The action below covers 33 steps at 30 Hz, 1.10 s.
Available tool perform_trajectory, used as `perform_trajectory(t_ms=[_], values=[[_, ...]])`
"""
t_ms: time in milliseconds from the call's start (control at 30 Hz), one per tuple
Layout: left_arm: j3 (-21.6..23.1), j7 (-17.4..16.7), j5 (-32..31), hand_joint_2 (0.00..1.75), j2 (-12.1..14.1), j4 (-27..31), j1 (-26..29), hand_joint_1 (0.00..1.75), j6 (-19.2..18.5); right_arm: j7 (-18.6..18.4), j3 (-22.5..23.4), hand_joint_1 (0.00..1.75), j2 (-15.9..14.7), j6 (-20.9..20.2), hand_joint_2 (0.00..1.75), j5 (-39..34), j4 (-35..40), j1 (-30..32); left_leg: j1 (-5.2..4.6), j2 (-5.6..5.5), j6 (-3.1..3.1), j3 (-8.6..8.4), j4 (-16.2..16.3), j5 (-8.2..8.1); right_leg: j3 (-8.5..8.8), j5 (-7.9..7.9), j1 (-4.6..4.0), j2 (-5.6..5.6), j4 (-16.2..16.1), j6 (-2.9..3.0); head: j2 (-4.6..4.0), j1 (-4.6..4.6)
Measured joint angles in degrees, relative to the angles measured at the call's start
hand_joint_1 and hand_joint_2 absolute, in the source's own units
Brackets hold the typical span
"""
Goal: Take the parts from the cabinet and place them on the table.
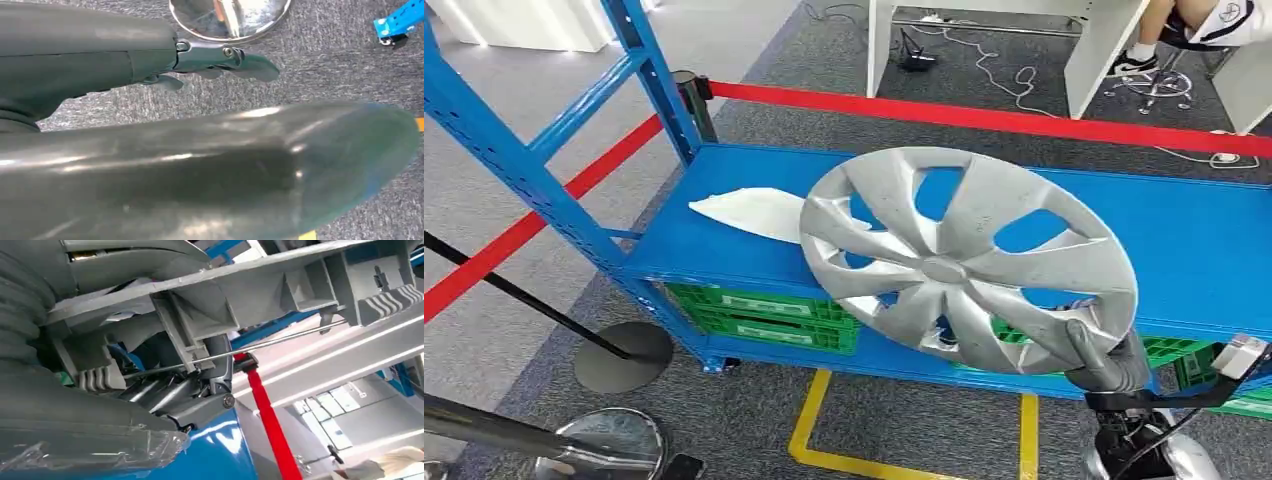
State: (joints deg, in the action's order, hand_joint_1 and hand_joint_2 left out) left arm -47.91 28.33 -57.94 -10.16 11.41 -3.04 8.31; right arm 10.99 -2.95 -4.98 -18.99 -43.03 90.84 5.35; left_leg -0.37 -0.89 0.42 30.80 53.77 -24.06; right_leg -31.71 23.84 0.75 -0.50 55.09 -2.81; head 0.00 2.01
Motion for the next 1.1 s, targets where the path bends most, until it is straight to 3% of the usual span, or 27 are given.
perform_trajectory(t_ms=[167, 300, 333, 500, 867, 1100], values=[[0.00, 0.00, -0.33, 0.00, -0.04, 0.00, 0.00, 0.00, -0.40, -2.71, 0.15, 1.75, 0.50, 0.79, 1.75, -5.67, -0.50, 0.06, 0.00, 0.00, 0.00, 0.01, 0.00, 0.00, -0.01, 0.00, 0.00, 0.00, 0.00, 0.00, 0.00, 0.00], [0.00, 0.15, -0.55, 0.00, -0.04, 0.00, 0.00, 0.00, -0.55, -6.21, 0.15, 1.75, 0.52, 1.11, 1.75, -14.59, -1.27, 0.48, 0.00, 0.00, 0.00, 0.01, 0.00, 0.00, 0.00, 0.00, 0.00, 0.01, 0.00, 0.00, 0.00, 0.00], [0.00, 0.48, -0.70, 1.75, -0.04, 0.00, 0.01, 0.00, -0.53, -6.40, 0.15, 1.75, 0.52, 1.09, 1.75, -15.98, -1.44, 0.68, 0.00, 0.00, 0.00, 0.02, 0.00, 0.00, -0.01, 0.00, 0.00, 0.01, 0.00, 0.00, 0.00, 0.00], [0.00, 2.23, -1.55, 1.75, -0.04, 0.00, 0.02, 0.00, 0.44, -5.77, 0.22, 1.75, 0.52, 1.82, 1.75, -14.91, -1.75, 1.22, -0.01, 0.00, 0.00, 0.03, 0.00, 0.00, -0.02, 0.00, 0.01, -0.01, 0.00, 0.00, 0.00, 0.00], [0.00, 4.11, -1.44, 1.75, -0.04, 0.00, 0.00, 0.00, 0.98, -0.76, 0.24, 1.75, 0.52, 4.35, 1.75, -3.26, -0.33, 1.17, 0.00, 0.00, 0.00, 0.05, 0.00, 0.00, -0.05, 0.00, 0.00, -0.01, 0.00, 0.00, 0.00, -0.02], [0.00, 3.17, -1.05, 1.75, -0.04, 0.00, -0.02, 0.00, -0.92, 0.46, 0.22, 1.75, 0.20, 0.96, 1.75, 0.17, 2.36, 1.24, -0.01, 0.00, 0.00, 0.06, 0.00, 0.00, -0.07, 0.00, 0.01, -0.01, 0.00, 0.00, 0.00, 0.00]])
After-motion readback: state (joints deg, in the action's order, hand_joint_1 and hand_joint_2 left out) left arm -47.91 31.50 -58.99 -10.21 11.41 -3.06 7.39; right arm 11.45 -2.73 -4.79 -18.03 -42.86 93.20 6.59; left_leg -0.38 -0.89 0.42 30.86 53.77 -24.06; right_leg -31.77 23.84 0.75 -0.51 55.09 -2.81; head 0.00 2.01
